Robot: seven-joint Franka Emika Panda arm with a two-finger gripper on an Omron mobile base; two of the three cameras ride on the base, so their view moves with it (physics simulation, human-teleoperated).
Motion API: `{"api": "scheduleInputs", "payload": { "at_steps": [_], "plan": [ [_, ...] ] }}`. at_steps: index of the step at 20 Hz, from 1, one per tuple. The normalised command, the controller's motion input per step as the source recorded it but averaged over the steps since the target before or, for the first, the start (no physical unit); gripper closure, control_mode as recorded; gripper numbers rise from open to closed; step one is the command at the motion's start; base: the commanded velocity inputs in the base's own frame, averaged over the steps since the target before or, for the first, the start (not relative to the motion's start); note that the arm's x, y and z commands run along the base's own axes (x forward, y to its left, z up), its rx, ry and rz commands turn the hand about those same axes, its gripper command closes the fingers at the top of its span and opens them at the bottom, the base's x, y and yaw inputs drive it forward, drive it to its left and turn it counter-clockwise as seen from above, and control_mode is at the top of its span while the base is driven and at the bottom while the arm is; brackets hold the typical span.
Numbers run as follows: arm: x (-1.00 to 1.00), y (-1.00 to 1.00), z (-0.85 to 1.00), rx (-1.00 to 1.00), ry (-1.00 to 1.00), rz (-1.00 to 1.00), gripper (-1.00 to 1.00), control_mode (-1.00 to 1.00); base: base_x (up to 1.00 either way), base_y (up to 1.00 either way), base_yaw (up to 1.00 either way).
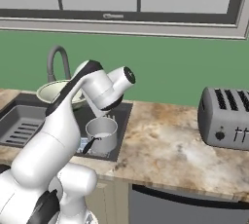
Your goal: Pick the bowl and saucepan and place them in the sink. Then turn on the water.
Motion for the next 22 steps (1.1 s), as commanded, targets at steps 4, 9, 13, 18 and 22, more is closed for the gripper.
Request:
{"api": "scheduleInputs", "payload": {
  "at_steps": [4, 9, 13, 18, 22],
  "plan": [
    [0.00, 0.00, 0.00, 0.00, 0.00, 0.00, 1.00, -1.00, 0.00, 0.00, 0.00],
    [0.00, 0.00, -0.02, 0.00, -0.03, 0.00, 1.00, -1.00, 0.00, 0.00, 0.00],
    [0.03, 0.00, -0.13, 0.00, 0.00, 0.00, 1.00, -1.00, 0.00, 0.00, 0.00],
    [0.11, 0.00, -0.21, 0.00, 0.00, 0.00, 1.00, -1.00, 0.00, 0.00, 0.00],
    [0.07, -0.02, -0.22, 0.00, 0.00, -0.01, 1.00, -1.00, 0.00, 0.00, 0.00]
  ]
}}
